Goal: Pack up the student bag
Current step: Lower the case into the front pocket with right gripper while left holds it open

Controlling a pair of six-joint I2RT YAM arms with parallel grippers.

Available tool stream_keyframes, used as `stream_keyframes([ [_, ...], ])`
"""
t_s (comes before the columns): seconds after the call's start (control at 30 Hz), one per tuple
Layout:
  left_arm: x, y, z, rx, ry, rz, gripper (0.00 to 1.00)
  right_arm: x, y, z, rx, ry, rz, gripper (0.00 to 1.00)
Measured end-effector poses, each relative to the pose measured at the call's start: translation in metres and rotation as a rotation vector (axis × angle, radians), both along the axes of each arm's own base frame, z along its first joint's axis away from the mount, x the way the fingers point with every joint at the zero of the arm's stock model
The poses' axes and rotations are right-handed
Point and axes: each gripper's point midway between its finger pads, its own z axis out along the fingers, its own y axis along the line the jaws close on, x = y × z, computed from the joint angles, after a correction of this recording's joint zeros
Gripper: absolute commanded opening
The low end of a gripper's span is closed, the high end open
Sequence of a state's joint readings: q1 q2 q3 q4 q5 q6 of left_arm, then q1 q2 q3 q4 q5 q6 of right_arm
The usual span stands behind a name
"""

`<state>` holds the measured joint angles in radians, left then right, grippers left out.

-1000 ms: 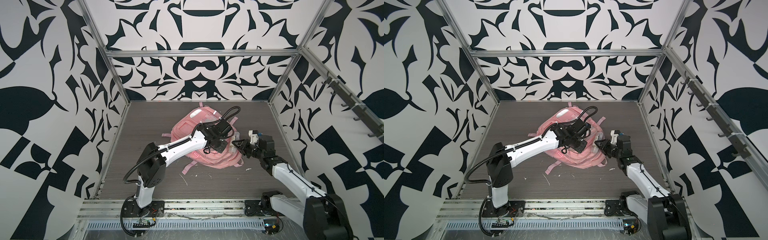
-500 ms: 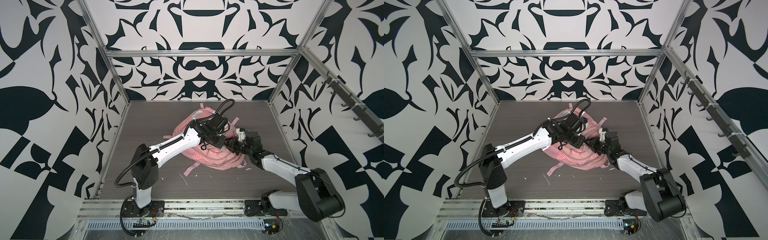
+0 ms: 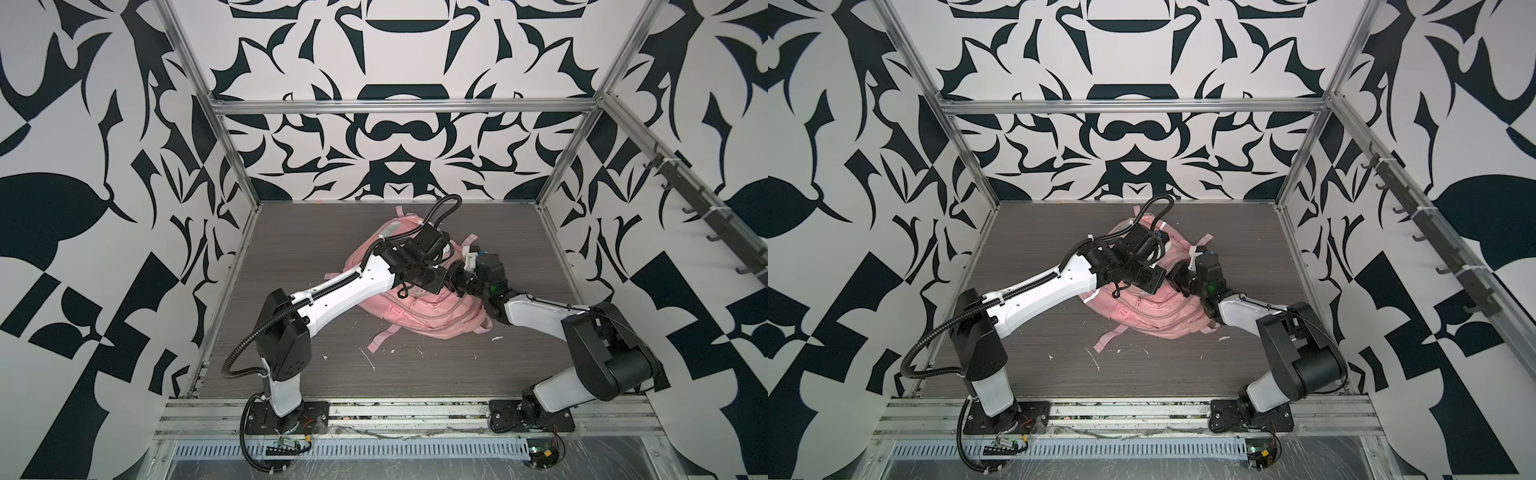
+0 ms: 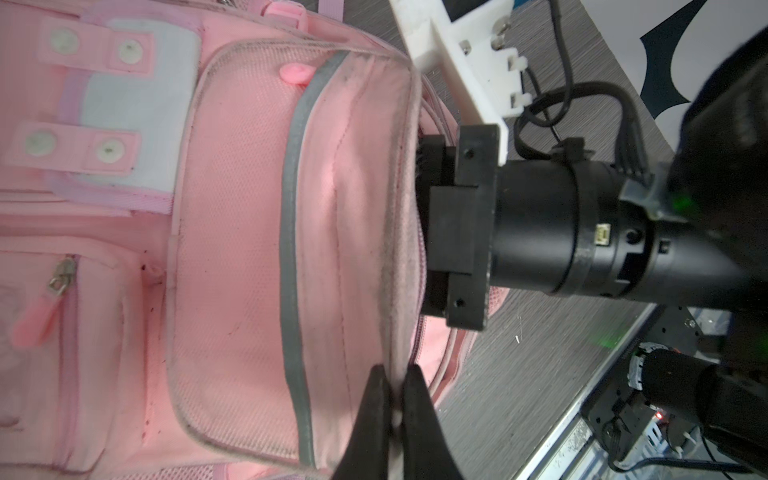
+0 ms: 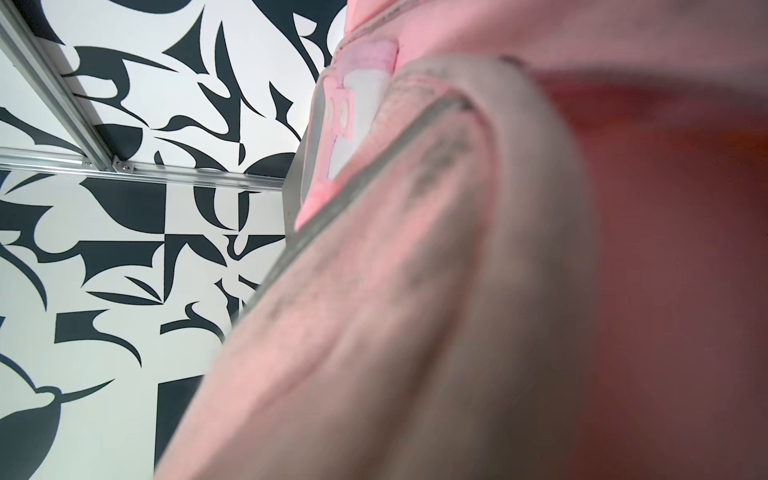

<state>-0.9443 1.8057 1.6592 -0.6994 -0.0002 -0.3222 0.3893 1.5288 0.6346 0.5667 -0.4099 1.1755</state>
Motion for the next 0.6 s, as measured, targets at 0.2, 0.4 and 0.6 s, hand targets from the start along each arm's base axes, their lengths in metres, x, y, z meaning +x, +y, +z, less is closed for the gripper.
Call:
stream_keyframes([
  [0.2,0.0,0.0,0.001,-0.016,0.019,0.006,0.0,-0.001,0.01,-0.002,-0.007,0.011,0.009,0.46],
  [0.4,0.004,0.007,0.007,-0.049,0.028,0.025,0.0,-0.004,0.011,0.004,-0.051,0.026,0.029,0.53],
  [0.6,0.007,0.014,0.014,-0.092,0.04,0.036,0.0,-0.015,0.007,0.017,-0.123,0.006,0.057,0.52],
])
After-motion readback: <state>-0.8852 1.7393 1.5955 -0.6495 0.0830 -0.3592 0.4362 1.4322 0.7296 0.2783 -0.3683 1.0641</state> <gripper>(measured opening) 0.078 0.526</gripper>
